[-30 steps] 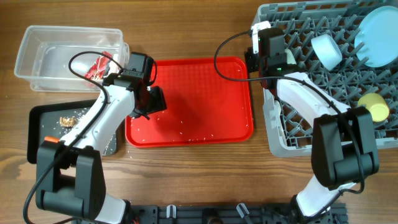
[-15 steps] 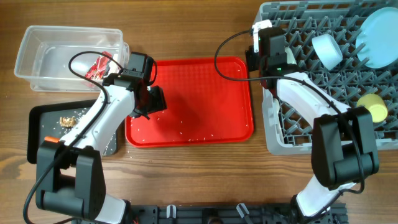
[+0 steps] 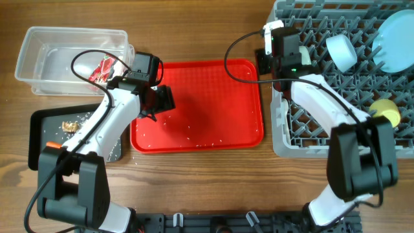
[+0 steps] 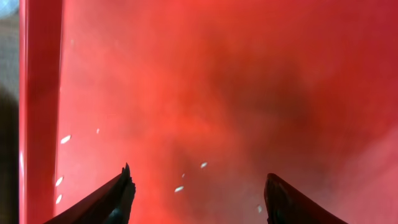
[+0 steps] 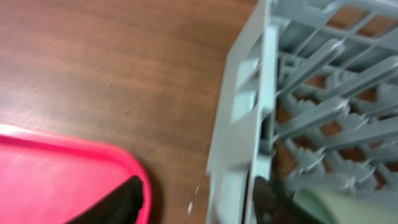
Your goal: Sort waste into correct bins and load items into the dishwasher rack
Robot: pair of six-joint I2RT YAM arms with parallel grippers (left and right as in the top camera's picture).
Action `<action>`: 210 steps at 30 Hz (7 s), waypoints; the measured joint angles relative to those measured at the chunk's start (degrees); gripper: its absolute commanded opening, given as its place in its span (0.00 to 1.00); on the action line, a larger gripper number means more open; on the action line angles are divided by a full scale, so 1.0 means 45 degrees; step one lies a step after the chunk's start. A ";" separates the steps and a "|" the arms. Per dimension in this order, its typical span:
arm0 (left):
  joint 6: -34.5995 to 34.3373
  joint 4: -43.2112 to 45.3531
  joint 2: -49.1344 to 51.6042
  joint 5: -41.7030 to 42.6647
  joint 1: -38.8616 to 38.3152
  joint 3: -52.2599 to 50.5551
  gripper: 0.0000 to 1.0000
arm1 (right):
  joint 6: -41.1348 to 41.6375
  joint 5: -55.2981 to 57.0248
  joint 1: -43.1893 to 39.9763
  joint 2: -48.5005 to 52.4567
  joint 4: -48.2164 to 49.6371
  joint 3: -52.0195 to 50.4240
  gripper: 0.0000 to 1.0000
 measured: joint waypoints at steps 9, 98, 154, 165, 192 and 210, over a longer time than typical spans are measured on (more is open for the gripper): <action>0.1010 -0.0112 0.0000 0.0005 0.0015 0.2482 1.00 | 0.0719 -0.1044 -0.0661 -0.4299 -0.3696 0.0369 1.00; 0.1195 -0.3196 -1.5499 -0.1248 0.0437 -0.3371 1.00 | 0.0835 -0.2186 -0.2637 -2.2935 0.2919 -1.4236 1.00; 0.1297 0.0277 -1.9127 -0.1768 0.2293 -0.8029 1.00 | 0.0631 -0.2244 -0.2633 -2.2984 0.1642 -1.5047 1.00; 0.1326 0.7208 -2.1119 -0.1768 0.2453 -1.2687 1.00 | 0.0631 -0.2244 -0.2633 -2.2984 0.1647 -1.5052 1.00; 0.3152 0.8165 -2.1138 -0.0937 0.2453 -1.3945 1.00 | 0.0631 -0.2244 -0.2633 -2.2984 0.1647 -1.5052 1.00; 0.3152 0.8165 -2.1138 -0.0937 0.2453 -1.3945 1.00 | 0.0631 -0.2244 -0.2633 -2.2984 0.1647 -1.5052 1.00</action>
